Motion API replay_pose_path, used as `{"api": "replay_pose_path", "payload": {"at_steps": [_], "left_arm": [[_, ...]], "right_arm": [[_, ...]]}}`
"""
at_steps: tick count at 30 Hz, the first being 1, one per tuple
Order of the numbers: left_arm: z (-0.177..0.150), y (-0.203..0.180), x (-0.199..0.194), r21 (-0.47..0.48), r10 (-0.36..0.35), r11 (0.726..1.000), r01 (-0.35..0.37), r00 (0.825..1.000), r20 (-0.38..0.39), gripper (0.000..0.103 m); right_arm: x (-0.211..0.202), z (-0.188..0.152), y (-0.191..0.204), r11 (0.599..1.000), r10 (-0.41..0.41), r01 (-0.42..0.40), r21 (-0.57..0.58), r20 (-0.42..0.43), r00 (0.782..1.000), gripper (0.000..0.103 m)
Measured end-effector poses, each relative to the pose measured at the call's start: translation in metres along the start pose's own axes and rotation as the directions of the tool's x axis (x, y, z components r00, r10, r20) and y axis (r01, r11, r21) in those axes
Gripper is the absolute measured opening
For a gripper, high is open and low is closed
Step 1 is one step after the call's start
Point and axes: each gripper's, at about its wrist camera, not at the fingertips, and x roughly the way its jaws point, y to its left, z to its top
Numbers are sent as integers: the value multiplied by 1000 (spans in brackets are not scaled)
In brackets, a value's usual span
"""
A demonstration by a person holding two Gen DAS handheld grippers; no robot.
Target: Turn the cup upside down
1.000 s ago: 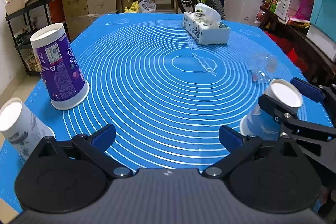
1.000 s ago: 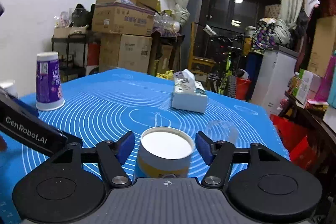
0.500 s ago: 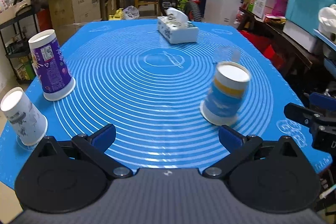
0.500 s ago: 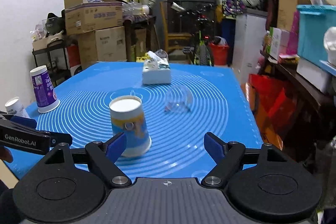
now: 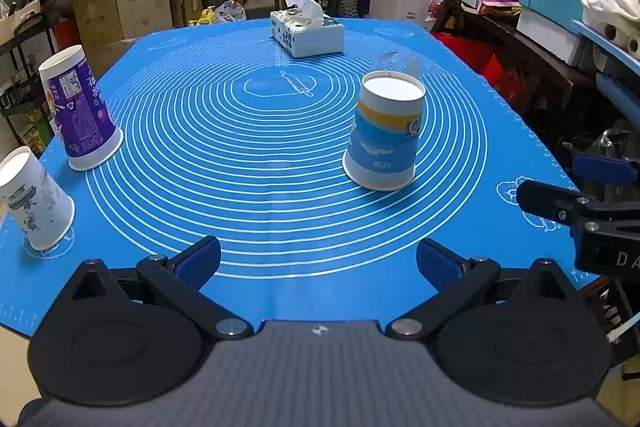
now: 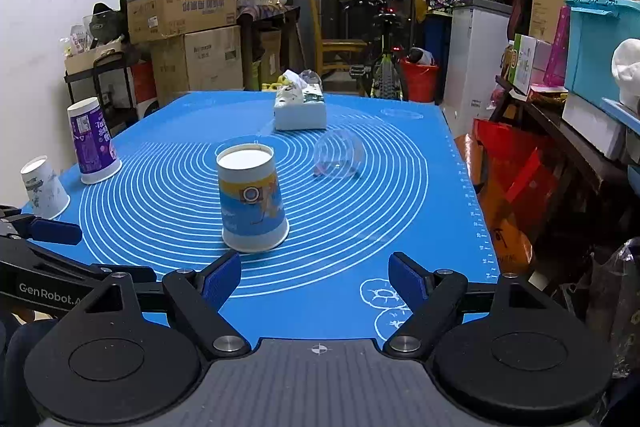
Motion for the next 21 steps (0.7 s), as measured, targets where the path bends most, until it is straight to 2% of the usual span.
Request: {"api": "replay_pose_path", "payload": {"at_steps": [21], "left_arm": [[-2, -1, 1, -4, 11, 1000, -11, 1000, -6, 103]], "right_arm": [[7, -3, 0, 1000, 9, -9, -12, -40, 999, 83]]}}
